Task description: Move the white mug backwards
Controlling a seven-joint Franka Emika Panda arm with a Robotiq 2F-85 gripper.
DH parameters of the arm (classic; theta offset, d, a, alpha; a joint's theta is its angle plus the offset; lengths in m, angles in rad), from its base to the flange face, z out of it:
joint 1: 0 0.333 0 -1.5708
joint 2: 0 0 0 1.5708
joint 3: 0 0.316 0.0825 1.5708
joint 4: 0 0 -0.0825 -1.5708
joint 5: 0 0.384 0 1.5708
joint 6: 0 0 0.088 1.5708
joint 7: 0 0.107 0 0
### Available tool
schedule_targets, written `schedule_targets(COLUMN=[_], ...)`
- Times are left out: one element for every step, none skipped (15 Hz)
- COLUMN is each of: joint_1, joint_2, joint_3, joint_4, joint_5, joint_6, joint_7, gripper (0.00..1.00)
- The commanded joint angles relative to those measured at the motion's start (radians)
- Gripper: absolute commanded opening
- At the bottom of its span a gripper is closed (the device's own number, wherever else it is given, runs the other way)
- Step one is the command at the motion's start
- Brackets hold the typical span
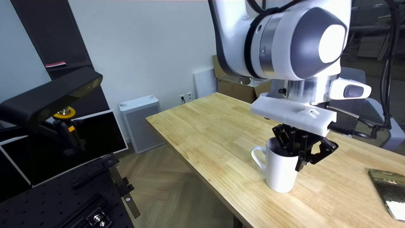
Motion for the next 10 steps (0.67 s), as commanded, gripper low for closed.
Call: schedule_targets(joint_1=[0.022,0.03,0.038,0.043,0.055,0.062,0.068,0.074,0.077,0.077], joint_2=[0.022,0.019,0.012,0.001,-0.006,-0.014,-0.017,-0.023,-0.028,-0.032], joint_3=[-0.031,-0.036,-0.04,-0.04,-0.049,-0.053,-0.058,-0.062,-0.064,-0.063], joint_4=[0.033,0.035,0.037,0.042,0.046,0.052,0.059,0.067,0.074,0.081], joint_5=[-0.021,-0.03,-0.038,-0.043,-0.053,-0.065,-0.076,-0.088,-0.095,-0.102], joint_6=[-0.03,-0.039,-0.05,-0.072,-0.084,-0.099,-0.112,-0.122,-0.134,-0.143], joint_7=[0.048,0.05,0.051,0.048,0.056,0.058,0.063,0.067,0.069,0.068], gripper=[0.03,0.03,0.03,0.03,0.03,0.03,0.03,0.03,0.03,0.03])
